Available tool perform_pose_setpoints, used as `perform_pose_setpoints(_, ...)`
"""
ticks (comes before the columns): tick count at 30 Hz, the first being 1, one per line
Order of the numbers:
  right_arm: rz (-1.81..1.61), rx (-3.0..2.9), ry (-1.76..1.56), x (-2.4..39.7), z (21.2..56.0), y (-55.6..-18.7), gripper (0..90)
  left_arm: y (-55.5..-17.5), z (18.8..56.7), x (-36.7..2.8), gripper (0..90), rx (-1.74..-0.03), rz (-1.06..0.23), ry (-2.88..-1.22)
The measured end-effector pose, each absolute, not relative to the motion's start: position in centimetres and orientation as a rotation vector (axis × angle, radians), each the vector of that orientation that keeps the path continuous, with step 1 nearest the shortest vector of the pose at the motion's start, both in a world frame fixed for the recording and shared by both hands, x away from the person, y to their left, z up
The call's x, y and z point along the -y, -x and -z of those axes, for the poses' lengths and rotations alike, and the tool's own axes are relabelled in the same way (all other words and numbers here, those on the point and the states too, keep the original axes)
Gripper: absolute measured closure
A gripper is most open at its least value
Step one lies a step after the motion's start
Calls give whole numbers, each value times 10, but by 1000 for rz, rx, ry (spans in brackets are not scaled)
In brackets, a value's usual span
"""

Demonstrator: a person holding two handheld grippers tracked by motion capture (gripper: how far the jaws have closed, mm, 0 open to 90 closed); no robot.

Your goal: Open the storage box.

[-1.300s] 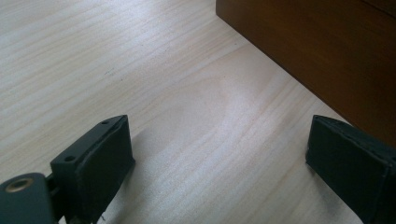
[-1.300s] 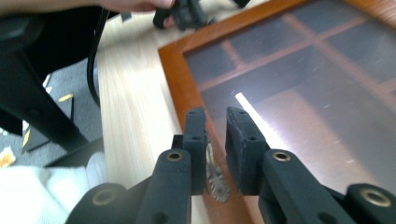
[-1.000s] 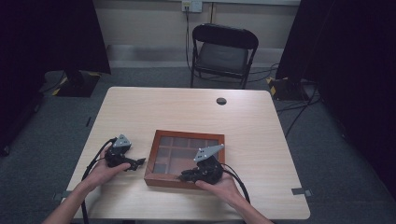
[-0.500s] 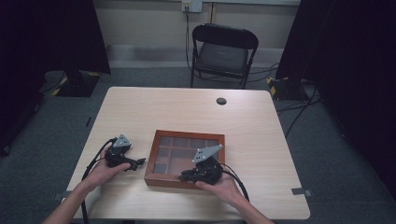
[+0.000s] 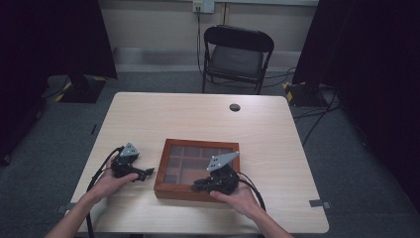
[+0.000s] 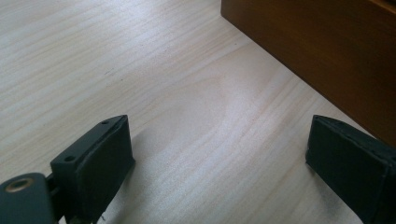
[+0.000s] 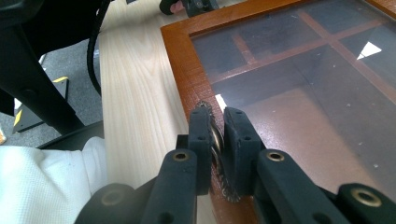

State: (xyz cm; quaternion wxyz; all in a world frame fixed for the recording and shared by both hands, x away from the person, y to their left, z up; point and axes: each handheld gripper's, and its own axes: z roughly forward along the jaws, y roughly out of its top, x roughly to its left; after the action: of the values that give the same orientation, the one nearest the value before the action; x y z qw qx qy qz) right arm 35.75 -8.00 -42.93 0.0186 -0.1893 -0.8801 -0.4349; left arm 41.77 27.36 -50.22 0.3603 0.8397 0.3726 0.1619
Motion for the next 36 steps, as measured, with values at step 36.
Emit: perform_pose_setpoints(36, 1366, 2697, 591, 88, 402, -363, 821, -418, 502, -274, 66, -960, -417, -2164)
